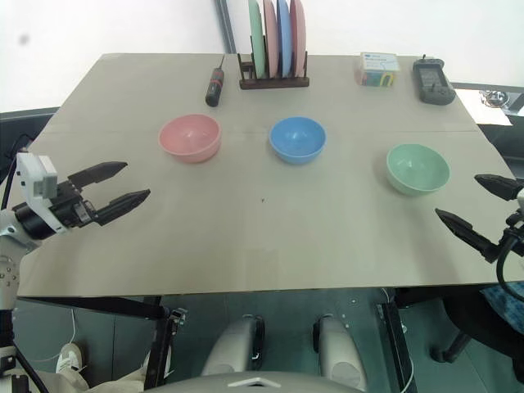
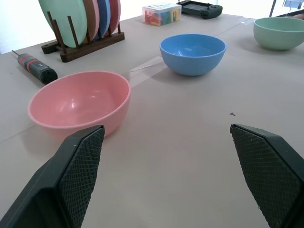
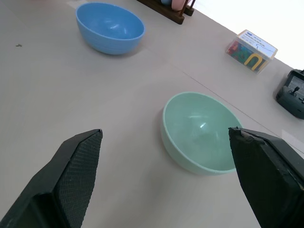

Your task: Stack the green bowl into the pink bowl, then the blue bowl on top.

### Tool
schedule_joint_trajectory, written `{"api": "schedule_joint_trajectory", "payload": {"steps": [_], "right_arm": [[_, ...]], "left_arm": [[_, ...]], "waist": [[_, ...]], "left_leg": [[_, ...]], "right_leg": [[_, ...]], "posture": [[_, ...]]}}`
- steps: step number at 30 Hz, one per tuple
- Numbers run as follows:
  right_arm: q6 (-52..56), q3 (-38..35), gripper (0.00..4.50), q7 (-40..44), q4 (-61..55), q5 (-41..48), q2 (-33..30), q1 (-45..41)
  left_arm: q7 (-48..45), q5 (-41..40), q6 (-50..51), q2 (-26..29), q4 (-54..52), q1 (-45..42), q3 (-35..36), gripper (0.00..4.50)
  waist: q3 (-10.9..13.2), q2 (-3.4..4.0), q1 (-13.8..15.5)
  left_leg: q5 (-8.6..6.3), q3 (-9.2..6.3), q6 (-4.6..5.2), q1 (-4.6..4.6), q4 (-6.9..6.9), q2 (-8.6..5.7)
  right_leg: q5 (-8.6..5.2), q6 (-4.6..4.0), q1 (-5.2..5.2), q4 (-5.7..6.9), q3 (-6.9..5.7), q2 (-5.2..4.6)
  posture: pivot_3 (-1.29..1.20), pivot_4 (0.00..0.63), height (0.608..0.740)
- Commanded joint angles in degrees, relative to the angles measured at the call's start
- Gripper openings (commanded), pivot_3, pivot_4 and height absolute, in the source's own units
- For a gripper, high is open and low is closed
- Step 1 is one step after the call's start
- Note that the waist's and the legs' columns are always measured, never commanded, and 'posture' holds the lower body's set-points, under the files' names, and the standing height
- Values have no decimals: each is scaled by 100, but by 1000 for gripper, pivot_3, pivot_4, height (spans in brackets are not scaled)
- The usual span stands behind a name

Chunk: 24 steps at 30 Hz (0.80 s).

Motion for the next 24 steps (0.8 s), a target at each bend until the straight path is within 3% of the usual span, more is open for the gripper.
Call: {"api": "schedule_joint_trajectory", "payload": {"steps": [1, 9, 14, 18, 24], "right_arm": [[32, 5, 4459, -62, -128, 44, -118, -175], [9, 616, 4459, -164, -62, 1, -113, -667], [-82, 1406, 4459, -269, -107, 46, 22, -1306], [-151, 2723, 4459, -358, -236, -117, 362, -2199], [-460, 4525, 4459, -274, 94, -699, 1264, -3438]], "left_arm": [[-3, -2, -24, 5, -109, -175, -54, 4500], [500, 161, 362, -109, -562, -197, -297, 4500], [1918, 1426, 626, -26, -1211, -338, -786, 4500], [2125, 2966, 1131, 681, -1311, -1143, -2180, 4500], [2380, 4242, 1820, 199, -718, -2958, -3703, 4500]], "waist": [[0, 0, -2], [0, 0, -8], [0, -2, -4], [3, -9, -12], [4, -7, 5]], "left_leg": [[0, 0, 0, 0, 0, 0], [0, 0, 0, 2, 7, 1], [0, -3, 0, 2, 6, 0], [1, -10, 0, 5, 14, 0], [1, -14, 1, -6, 16, -3]], "right_leg": [[0, 0, 0, 0, 0, 0], [1, 1, 5, 2, 1, 1], [2, 2, 6, 2, 1, 3], [2, 2, 8, 13, 4, 15], [4, 4, 3, 15, 4, 20]], "posture": [[0, 150, 740], [0, 150, 740], [0, 150, 740], [0, 150, 740], [0, 150, 740]]}}
